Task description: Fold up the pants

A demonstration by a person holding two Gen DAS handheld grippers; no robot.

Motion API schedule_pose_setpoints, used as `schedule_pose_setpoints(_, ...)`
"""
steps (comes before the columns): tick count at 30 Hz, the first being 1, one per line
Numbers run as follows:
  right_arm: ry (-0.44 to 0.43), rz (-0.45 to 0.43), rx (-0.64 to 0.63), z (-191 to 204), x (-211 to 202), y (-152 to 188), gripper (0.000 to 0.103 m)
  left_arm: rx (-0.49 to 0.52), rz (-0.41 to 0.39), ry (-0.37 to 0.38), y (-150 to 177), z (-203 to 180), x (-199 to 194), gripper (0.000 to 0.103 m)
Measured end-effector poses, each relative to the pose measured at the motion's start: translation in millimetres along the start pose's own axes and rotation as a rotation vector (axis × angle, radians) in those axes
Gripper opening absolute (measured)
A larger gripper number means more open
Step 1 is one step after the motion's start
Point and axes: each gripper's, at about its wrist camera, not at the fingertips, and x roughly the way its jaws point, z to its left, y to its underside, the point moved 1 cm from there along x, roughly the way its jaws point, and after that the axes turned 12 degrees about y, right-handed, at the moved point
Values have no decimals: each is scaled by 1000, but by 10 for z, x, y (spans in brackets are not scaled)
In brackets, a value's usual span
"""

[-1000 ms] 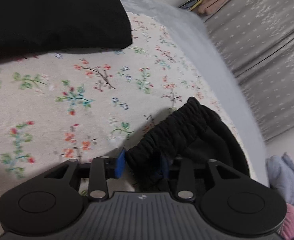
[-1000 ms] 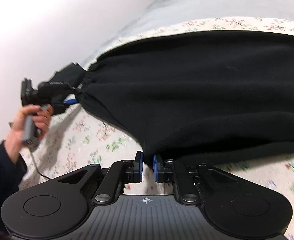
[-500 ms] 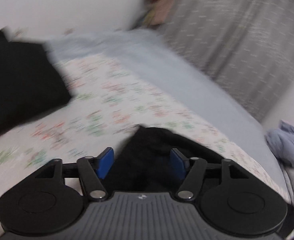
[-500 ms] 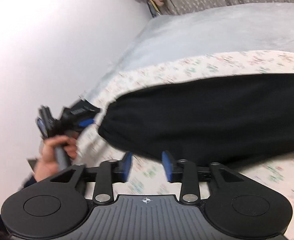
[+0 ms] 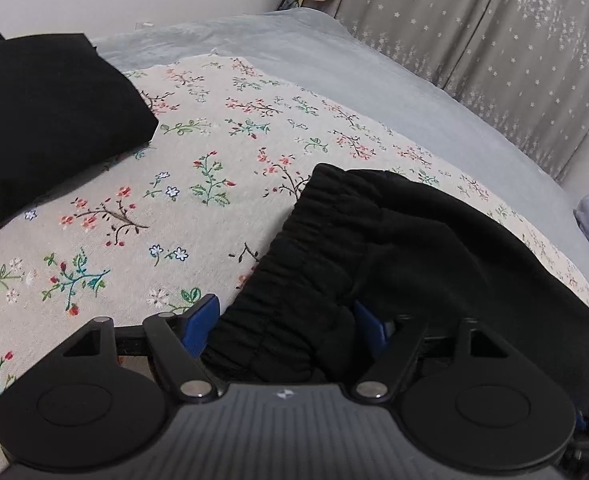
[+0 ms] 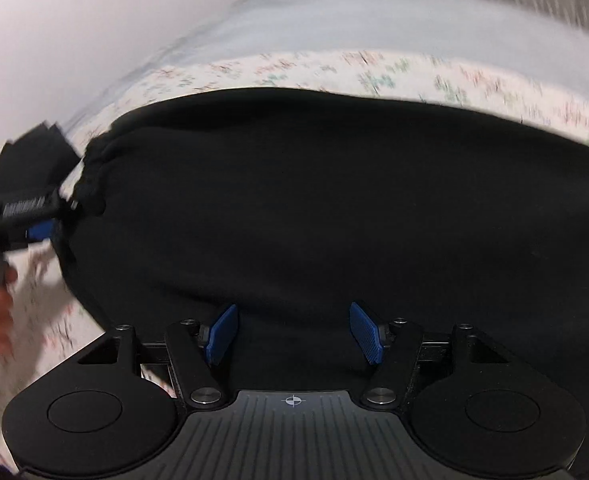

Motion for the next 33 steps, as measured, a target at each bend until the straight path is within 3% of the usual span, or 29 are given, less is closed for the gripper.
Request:
schedule_pose_setpoints(7, 15, -38, -7, -174, -295, 418, 64, -19, 11, -15, 27, 3, -86, 88)
schedule_pose_setpoints(10, 53, -39, -70, -121, -316, 415, 64, -37, 21, -19, 26, 3, -159, 87)
schedule_pose_setpoints(13, 75, -28, -98, -53, -325, 231, 67, -50, 24, -33, 26, 0, -205, 87)
schedule_pose_setpoints(16, 52, -111, -109, 45, -386, -10, 69, -49, 3, -30, -2, -40, -258, 86)
schedule_pose_setpoints(21, -13, -135, -129, 364, -138, -339, 69, 11, -110, -38, -70, -157, -413, 86)
schedule_pose_setpoints(24, -28, -89, -141, 554, 117, -352, 70, 49, -151, 33, -37, -233, -431, 86)
schedule_pose_setpoints(26, -9, -73, -143, 619, 220, -233, 73, 78, -124, 52, 52, -303, -336, 86)
schedule_pose_setpoints(30, 15, -74, -212, 670, 160, -61, 76, 221, -70, -72, 238, -436, -95, 86)
schedule_pose_setpoints(33, 23, -46, -217, 432, 7, 37, 76, 196, -57, -94, 202, -378, -68, 86)
